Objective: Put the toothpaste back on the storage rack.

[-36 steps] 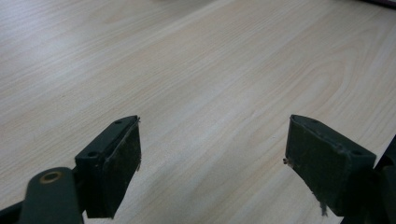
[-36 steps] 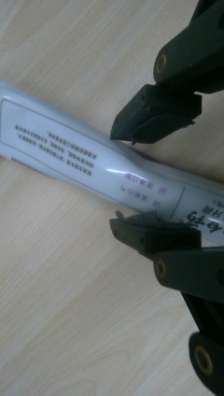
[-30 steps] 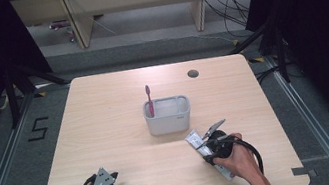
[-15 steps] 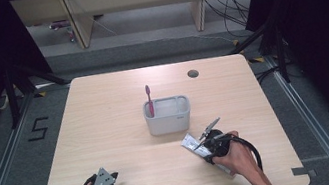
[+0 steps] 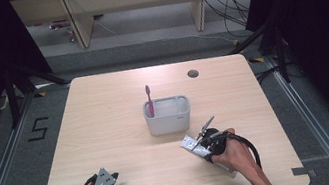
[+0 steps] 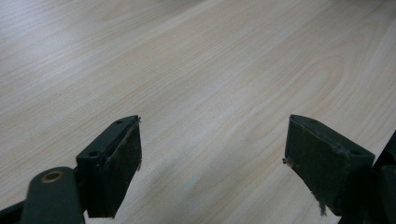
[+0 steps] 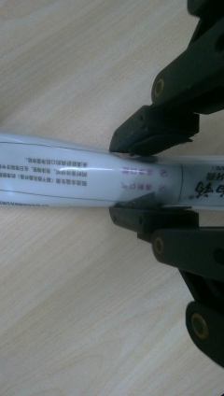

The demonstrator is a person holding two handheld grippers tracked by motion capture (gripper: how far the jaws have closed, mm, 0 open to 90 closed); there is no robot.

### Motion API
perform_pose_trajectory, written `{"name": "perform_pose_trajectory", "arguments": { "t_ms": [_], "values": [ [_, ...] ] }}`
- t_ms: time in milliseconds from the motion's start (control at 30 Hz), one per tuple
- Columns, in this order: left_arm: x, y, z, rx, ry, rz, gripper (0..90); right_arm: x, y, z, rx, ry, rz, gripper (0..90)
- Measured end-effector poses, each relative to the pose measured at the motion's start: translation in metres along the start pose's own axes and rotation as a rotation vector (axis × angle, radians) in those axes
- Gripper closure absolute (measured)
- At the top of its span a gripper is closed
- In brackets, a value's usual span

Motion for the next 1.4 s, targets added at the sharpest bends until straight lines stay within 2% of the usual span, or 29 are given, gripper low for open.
{"name": "perform_pose_trajectory", "arguments": {
  "t_ms": [33, 200, 267, 500, 533, 567, 600, 633, 667, 767, 800, 833, 900, 967, 1000, 1033, 1167, 1300, 1400],
  "values": [
    [0.0, 0.0, 0.0, 0.001, 0.0, 0.0, 18.2, 0.0, 0.0, -0.001, 0.001, 0.015, -0.005, 63.9],
    [0.0, 0.0, 0.0, 0.001, 0.002, -0.001, 18.2, -0.002, 0.001, 0.0, -0.002, -0.009, -0.019, 63.1],
    [0.0, 0.0, 0.0, 0.001, 0.004, -0.01, 18.2, -0.002, 0.002, -0.001, 0.0, 0.001, -0.026, 63.0],
    [0.0, -0.001, 0.0, -0.003, 0.003, -0.012, 18.2, -0.003, 0.003, 0.0, 0.003, -0.018, -0.036, 62.7],
    [0.0, -0.001, -0.001, -0.001, 0.015, -0.02, 18.2, -0.003, 0.004, 0.0, 0.002, -0.017, -0.038, 62.6],
    [0.0, -0.001, -0.001, 0.003, 0.016, -0.015, 18.2, -0.003, 0.004, 0.0, 0.006, -0.02, -0.043, 62.6],
    [0.0, -0.001, 0.0, 0.002, 0.012, -0.019, 18.2, -0.003, 0.006, 0.001, 0.01, -0.05, -0.04, 62.5],
    [0.0, -0.001, 0.0, -0.003, 0.013, -0.02, 18.2, -0.004, 0.005, -0.001, 0.01, -0.024, -0.053, 62.4],
    [0.0, -0.002, 0.0, -0.002, 0.016, -0.024, 18.3, -0.004, 0.006, -0.001, 0.01, -0.035, -0.058, 62.3],
    [-0.001, -0.002, 0.0, -0.007, 0.016, -0.022, 18.3, -0.005, 0.007, -0.001, 0.011, -0.026, -0.071, 61.8],
    [0.0, -0.002, 0.0, -0.005, 0.018, -0.024, 18.3, -0.005, 0.008, 0.0, 0.005, -0.041, -0.073, 61.7],
    [0.0, -0.002, 0.0, -0.003, 0.02, -0.026, 18.3, -0.006, 0.008, 0.0, 0.001, -0.029, -0.079, 61.7],
    [-0.001, -0.002, 0.0, -0.001, 0.018, -0.025, 18.3, -0.007, 0.008, 0.001, -0.006, -0.045, -0.085, 61.8],
    [0.0, -0.001, 0.0, -0.001, 0.017, -0.022, 18.3, -0.007, 0.008, 0.0, -0.004, -0.026, -0.097, 62.2],
    [0.0, -0.002, 0.0, 0.0, 0.017, -0.022, 18.3, -0.008, 0.009, 0.004, 0.013, -0.065, -0.106, 62.7],
    [0.0, -0.002, 0.0, 0.0, 0.018, -0.024, 18.3, -0.008, 0.009, 0.005, 0.017, -0.084, -0.109, 63.3],
    [0.0, -0.001, 0.0, -0.001, 0.017, -0.023, 18.4, -0.008, 0.007, 0.003, 0.01, -0.082, -0.094, 66.2],
    [0.0, -0.001, 0.001, 0.001, 0.015, -0.022, 18.6, -0.01, 0.007, 0.001, 0.018, -0.068, -0.116, 67.0],
    [0.0, -0.001, 0.0, -0.002, 0.016, -0.023, 18.8, -0.013, 0.005, 0.001, 0.001, -0.079, -0.151, 67.1]
  ]
}}
Point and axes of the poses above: each handheld gripper's, and its own axes: y roughly forward along the jaws, x roughly out of its underside, z roughly to its right, the point moved 1 cm from there along y, roughly forward along the jaws, and after that the axes turned 3 degrees about y, right-handed, at the moved point
